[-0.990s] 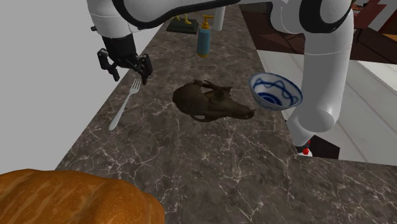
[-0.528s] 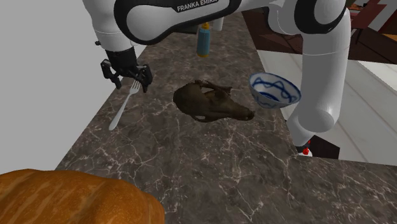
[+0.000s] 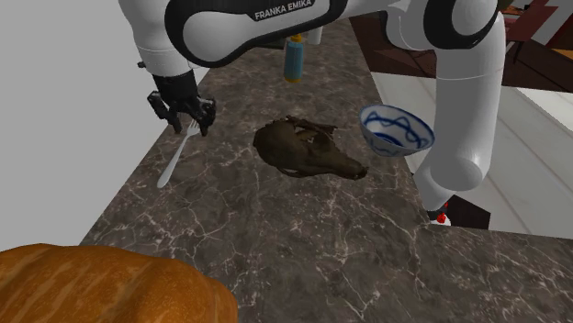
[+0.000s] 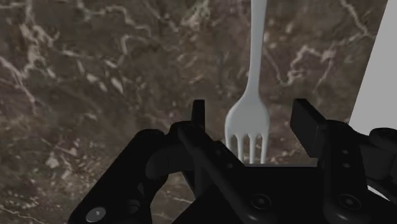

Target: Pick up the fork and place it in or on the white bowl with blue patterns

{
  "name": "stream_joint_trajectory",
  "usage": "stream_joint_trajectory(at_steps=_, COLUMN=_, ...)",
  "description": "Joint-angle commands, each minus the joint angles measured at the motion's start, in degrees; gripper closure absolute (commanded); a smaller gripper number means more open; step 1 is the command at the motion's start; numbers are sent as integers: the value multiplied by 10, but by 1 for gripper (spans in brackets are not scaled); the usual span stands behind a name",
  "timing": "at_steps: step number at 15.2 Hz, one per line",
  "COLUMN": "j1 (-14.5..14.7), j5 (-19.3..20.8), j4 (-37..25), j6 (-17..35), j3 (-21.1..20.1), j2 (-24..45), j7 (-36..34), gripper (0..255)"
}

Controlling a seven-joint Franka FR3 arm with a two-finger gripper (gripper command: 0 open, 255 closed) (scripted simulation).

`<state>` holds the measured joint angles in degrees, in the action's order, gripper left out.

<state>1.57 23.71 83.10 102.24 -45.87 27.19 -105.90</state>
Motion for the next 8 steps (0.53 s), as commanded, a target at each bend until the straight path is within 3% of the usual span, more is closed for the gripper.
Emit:
stream_joint_trajectory(at_steps=1, j1=-1, j5=0, j4=1, j6=1, j3=0, j2=1, j7=0, gripper=255)
stream_joint_trajectory(at_steps=8, j1=-4, j5=-1, j4=5, j6=4, j3=1, j2=0, j7=2, gripper=255)
